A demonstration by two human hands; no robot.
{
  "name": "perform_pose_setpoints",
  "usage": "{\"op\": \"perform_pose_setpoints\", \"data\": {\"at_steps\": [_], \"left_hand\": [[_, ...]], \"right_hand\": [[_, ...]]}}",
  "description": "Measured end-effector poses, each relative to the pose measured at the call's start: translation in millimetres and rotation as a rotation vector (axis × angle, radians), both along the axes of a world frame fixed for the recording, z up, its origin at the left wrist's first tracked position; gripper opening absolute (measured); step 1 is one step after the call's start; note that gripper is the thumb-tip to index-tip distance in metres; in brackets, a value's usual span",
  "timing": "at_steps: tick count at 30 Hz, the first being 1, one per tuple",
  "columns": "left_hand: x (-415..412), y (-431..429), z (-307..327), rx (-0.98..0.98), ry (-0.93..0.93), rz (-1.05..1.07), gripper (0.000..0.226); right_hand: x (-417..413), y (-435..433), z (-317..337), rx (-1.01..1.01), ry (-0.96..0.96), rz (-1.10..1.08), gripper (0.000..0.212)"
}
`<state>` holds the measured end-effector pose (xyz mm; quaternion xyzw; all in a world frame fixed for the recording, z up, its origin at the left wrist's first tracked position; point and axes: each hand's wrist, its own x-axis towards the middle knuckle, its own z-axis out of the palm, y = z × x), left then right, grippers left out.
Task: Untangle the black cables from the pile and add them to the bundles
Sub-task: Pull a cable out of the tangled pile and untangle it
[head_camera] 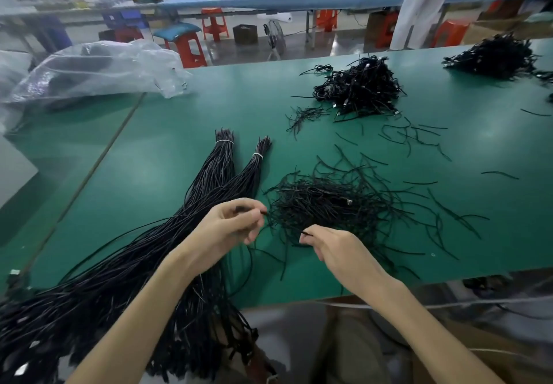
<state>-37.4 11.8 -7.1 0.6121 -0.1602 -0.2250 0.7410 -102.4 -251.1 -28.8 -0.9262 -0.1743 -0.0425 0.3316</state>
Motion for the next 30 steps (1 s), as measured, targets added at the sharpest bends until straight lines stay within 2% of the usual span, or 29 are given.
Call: {"op": "perform_pose_setpoints", "data": {"at_steps": [2,3,6,8,12,17,21,23,30], "left_hand": [[-6,-12,-5,-0.234,0.187,0.050,0.028],[-10,-19,-7,-0.274,0.241,0.073,0.027],[-17,-34,-11,-0.252,0.243,0.119,0.029],[-18,-39,-10,-0.338,0.270,0.121,0.035],[-19,-37,-2,-0.458,0.333,-0.027,0.033],[-20,-25,4,-0.206,0.159,-0.145,0.043],[-31,-23,7,0.075,-0.004,-0.200,0.054],[-37,-26,10,0.197,-0.114,-0.211,0.051],[-55,-41,30,0.267,-0.366,-0.080,0.042]], "right_hand": [[-6,10,1,0.047,0.018,0.011,0.024],[-8,15,1,0.067,0.028,0.014,0.025],[-11,25,-2,0.098,0.078,0.001,0.026],[-12,29,-4,0.118,0.112,0.002,0.026],[-11,29,-6,0.206,0.179,0.023,0.031],[-6,21,-2,0.191,0.230,0.029,0.044],[8,11,3,0.033,0.256,0.040,0.034],[15,7,6,-0.042,0.256,0.053,0.031],[26,13,18,-0.082,0.311,0.124,0.030]]}}
